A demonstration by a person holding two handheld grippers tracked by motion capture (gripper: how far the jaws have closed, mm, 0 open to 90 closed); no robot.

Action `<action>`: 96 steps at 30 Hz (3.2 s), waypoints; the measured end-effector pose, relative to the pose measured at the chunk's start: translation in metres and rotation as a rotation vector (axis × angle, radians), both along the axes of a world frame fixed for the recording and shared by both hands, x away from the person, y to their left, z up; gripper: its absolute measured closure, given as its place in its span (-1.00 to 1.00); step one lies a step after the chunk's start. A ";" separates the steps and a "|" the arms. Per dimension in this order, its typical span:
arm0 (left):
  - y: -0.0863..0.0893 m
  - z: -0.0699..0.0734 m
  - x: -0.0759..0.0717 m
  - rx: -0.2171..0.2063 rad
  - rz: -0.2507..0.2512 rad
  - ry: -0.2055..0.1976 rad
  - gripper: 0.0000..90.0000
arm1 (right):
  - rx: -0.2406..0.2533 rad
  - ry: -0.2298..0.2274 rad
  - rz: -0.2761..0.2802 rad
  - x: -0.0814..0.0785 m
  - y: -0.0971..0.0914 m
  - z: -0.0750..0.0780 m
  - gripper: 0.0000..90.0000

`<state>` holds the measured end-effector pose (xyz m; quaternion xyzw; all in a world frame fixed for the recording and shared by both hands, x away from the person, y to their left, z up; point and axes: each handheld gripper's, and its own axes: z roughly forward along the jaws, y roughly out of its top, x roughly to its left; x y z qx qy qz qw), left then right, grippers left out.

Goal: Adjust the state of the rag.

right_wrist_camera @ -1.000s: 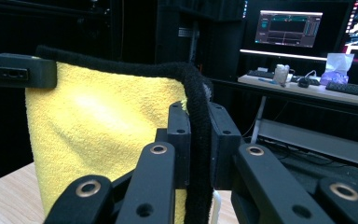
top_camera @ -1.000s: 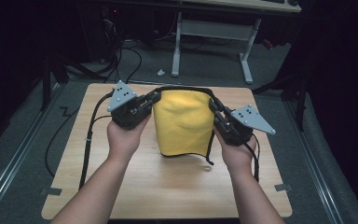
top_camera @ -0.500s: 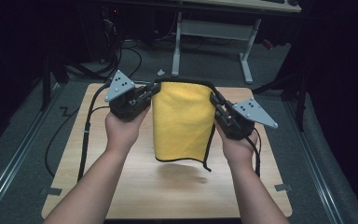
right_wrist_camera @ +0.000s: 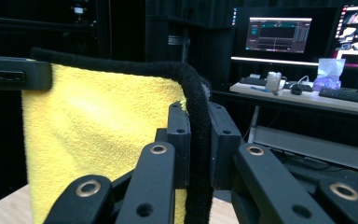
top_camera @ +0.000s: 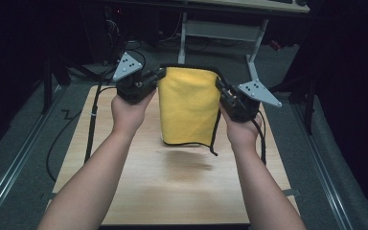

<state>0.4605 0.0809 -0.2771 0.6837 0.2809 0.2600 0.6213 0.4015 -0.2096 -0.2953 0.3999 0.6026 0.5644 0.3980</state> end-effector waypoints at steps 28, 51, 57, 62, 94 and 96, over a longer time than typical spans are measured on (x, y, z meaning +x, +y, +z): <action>-0.018 -0.052 0.090 0.097 0.039 0.102 0.86 | -0.115 0.146 -0.006 0.101 -0.012 -0.037 0.82; -0.015 -0.115 0.092 0.124 -0.013 0.244 0.87 | -0.129 0.292 0.065 0.113 -0.025 -0.077 0.81; -0.014 -0.130 0.088 0.127 -0.022 0.283 0.86 | -0.169 0.332 0.077 0.112 -0.026 -0.089 0.82; -0.013 -0.142 0.086 0.127 -0.025 0.324 0.86 | -0.162 0.368 0.088 0.111 -0.027 -0.099 0.81; -0.004 -0.188 0.076 0.102 -0.057 0.465 0.85 | -0.075 0.510 0.100 0.110 -0.030 -0.151 0.70; -0.003 -0.188 0.075 0.102 -0.053 0.464 0.83 | -0.077 0.506 0.099 0.110 -0.030 -0.150 0.67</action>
